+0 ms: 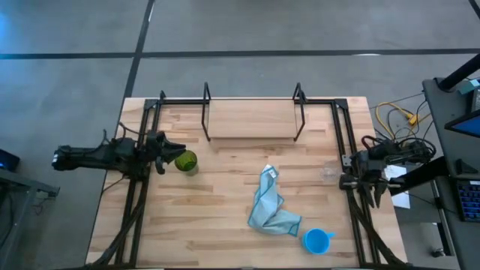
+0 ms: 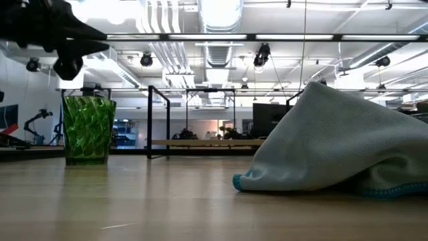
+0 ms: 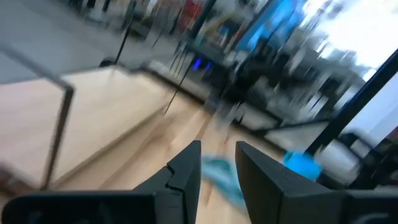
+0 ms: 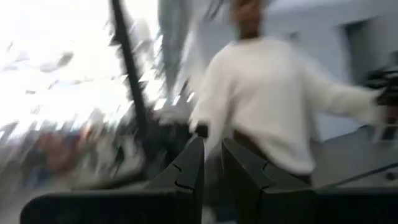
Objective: Stack small to large cups/mugs on shelf
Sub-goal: Put the green cup on the shelf
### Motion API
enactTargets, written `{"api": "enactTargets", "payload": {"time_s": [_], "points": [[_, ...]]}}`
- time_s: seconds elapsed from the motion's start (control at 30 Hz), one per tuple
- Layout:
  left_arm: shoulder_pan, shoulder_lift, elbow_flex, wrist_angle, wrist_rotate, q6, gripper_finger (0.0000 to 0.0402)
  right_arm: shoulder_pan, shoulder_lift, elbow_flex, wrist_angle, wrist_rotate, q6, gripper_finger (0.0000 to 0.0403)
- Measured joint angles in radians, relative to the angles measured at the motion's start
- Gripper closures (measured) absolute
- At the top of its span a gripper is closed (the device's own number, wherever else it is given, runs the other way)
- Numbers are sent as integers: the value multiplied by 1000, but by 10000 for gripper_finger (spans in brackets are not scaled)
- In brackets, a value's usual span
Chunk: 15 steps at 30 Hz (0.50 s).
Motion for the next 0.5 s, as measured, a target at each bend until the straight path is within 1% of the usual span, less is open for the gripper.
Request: {"api": "enactTargets", "payload": {"time_s": [0.17,0.23,0.3,0.37,0.5], "points": [[0,135,269,-404,25,1,316,0,0,0,-2,338,139,351],[0,199,369,-516,44,4,316,0,0,0,-4,464,206,351],[0,258,458,-586,56,24,316,0,0,0,-4,568,260,351],[0,313,535,-640,64,81,316,0,6,0,-3,626,278,351],[0,403,650,-655,66,213,316,0,49,12,-7,627,236,351]]}}
